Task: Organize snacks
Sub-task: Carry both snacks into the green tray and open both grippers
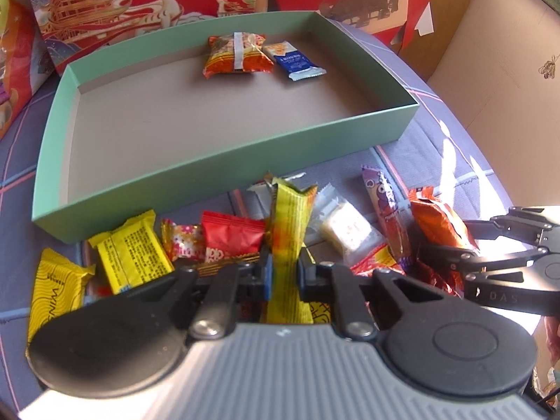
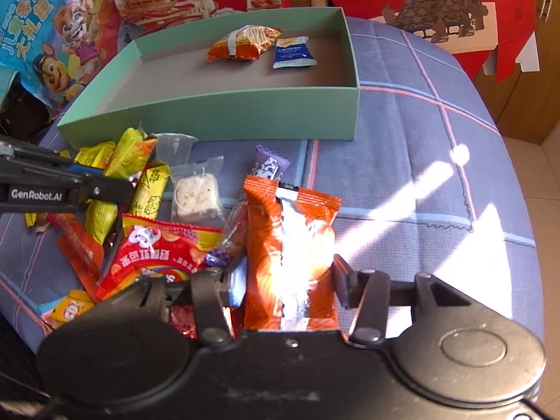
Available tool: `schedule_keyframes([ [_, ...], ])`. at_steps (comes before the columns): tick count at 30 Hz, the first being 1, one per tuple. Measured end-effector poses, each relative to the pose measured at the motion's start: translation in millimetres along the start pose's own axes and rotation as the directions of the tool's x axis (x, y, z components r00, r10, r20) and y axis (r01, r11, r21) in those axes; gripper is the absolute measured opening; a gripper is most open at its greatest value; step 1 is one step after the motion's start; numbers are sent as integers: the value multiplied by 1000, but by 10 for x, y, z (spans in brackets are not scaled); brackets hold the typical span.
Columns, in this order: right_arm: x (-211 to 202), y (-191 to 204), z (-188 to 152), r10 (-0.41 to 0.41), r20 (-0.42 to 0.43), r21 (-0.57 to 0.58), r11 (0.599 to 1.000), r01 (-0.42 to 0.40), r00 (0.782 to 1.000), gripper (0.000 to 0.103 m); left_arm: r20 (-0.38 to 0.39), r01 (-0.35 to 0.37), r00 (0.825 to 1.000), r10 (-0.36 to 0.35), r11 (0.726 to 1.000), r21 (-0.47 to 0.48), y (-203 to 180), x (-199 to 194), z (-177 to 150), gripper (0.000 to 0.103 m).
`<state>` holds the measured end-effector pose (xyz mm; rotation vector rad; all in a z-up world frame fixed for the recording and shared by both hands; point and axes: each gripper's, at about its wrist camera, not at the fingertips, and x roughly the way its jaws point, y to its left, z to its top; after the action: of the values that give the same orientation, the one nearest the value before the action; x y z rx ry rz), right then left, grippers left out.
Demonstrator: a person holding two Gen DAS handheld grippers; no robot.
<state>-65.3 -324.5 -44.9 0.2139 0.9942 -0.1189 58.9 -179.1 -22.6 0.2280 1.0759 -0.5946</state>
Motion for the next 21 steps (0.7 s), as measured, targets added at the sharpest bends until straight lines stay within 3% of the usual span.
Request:
schedule_keyframes([
  [14, -336, 6, 248, 62, 76, 78, 995, -68, 995, 48, 70, 75, 995, -71, 996, -55, 67, -314, 80, 13],
  [21, -408, 31, 710, 62, 142, 77, 994, -74, 988, 48, 125, 60, 991, -53, 997, -54, 119, -399, 463, 13],
])
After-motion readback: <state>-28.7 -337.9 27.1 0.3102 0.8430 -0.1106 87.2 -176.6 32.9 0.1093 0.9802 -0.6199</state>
